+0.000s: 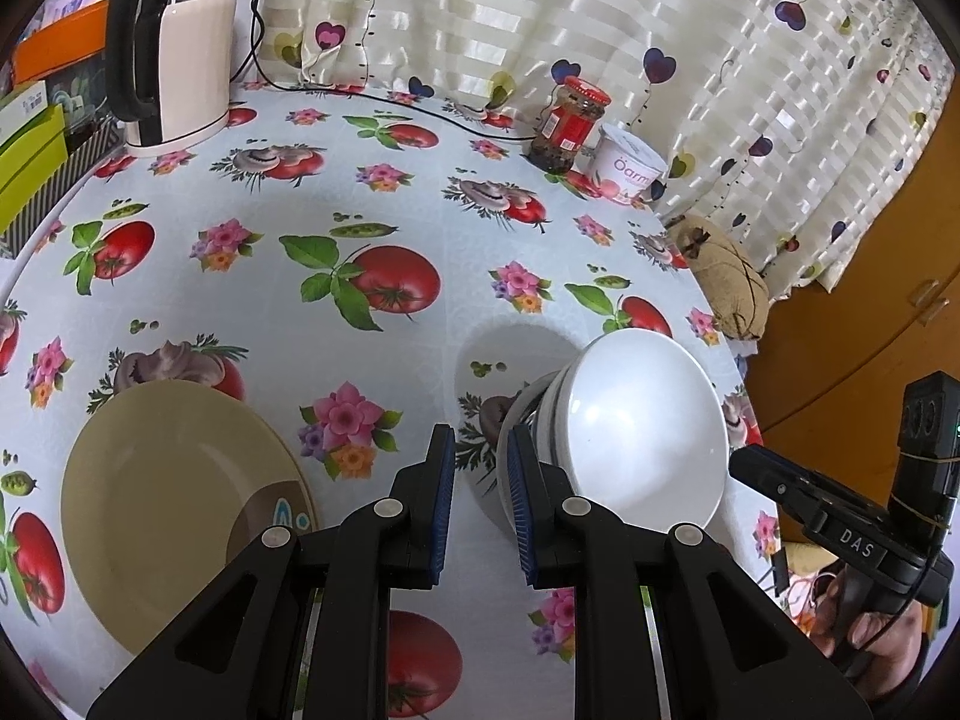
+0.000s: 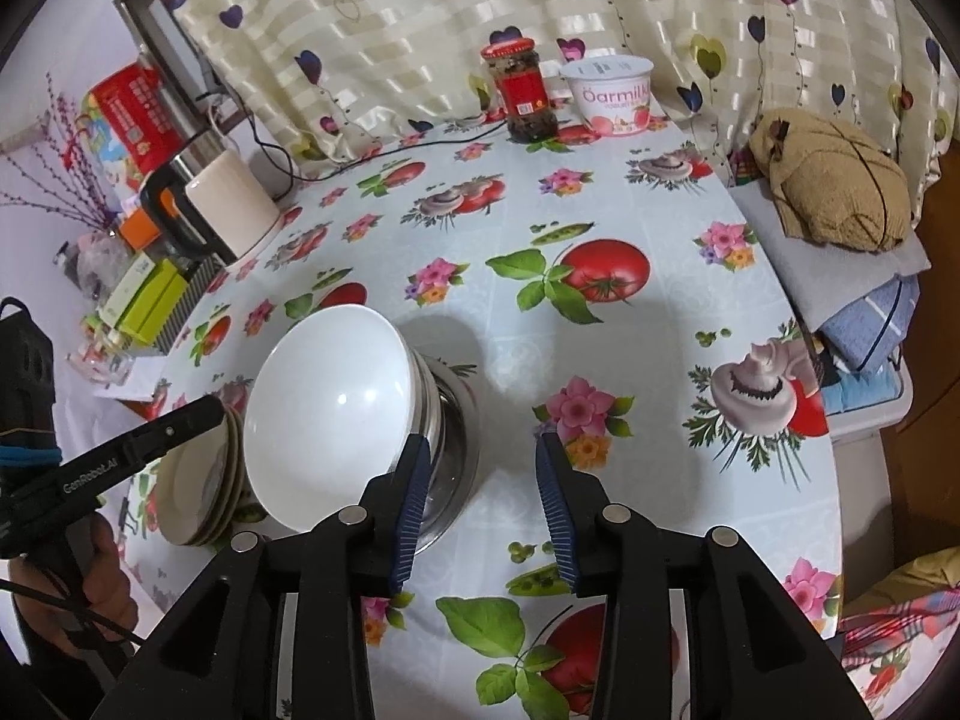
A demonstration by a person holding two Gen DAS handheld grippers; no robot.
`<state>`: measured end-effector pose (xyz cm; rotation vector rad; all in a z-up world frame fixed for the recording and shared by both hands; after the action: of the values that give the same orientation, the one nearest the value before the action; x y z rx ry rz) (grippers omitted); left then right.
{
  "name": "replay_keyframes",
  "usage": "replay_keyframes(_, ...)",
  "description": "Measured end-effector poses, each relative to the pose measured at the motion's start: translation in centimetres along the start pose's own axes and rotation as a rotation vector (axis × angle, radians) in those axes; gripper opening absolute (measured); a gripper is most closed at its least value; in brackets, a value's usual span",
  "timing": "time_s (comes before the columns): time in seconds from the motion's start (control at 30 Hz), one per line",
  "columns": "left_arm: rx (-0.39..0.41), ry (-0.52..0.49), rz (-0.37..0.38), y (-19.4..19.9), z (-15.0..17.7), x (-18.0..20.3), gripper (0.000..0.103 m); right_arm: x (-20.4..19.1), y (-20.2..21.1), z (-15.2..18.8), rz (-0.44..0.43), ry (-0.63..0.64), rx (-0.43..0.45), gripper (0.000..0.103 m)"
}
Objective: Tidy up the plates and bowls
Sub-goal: 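Grasp the steel bowl rim with the left gripper while the right gripper withdraws, then lift and carry the nested bowl stack with the left gripper toward the beige plates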
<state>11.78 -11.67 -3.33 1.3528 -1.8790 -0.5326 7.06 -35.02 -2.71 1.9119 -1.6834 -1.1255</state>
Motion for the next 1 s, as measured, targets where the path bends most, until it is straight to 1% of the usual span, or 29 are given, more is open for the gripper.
replay_keyframes(0.23,-0.027,0.013,0.002,-0.8,0.4,-0.4,0.019,0.5,-0.7,0.4,0.002,-0.025,-0.026,0.036)
replay_keyframes(0.53,-0.064,0.023,0.022,-1.7,1.0,-0.6,0.019,0.4,-1.5,1.1,-0.013,-0.022,-0.051,0.035)
replay_keyframes(0.77,-0.097,0.024,0.045,-2.4,1.6,-0.2,0.019,0.2,-2.2,1.4,-0.031,-0.019,-0.065,0.028)
replay_keyframes(1.0,-0.136,0.029,0.08,-3.2,2.3,0.2,0.019,0.1,-2.7,1.7,-0.046,-0.019,-0.077,0.024)
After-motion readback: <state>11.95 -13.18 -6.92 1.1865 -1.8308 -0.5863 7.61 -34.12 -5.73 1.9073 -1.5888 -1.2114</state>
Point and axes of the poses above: each gripper's, at about its wrist camera, not at the fingertips, and y roughly against the way its jaws point, x to its right, z to its underside, the point moved 4 cm from there along -y, roughly the way its jaws point, and after that the axes turned 8 degrees about x, right-handed, at the moved point
